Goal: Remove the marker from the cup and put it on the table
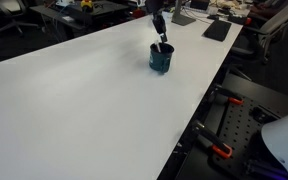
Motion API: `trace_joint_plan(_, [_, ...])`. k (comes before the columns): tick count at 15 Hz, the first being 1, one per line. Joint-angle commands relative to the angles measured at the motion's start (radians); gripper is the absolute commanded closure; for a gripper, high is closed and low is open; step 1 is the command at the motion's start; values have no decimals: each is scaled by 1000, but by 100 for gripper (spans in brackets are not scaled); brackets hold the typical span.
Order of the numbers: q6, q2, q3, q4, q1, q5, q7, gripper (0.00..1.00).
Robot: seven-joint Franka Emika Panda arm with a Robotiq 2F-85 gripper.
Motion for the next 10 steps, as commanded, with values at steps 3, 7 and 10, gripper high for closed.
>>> trace_joint_plan(3, [-2,-66,6,-40,1,-13,25,56])
trace_joint_plan(7, [-3,-83,7,-30,11,-26,22,27])
trace_joint_plan(10, [9,-82,13,-22,18,-37,6,1])
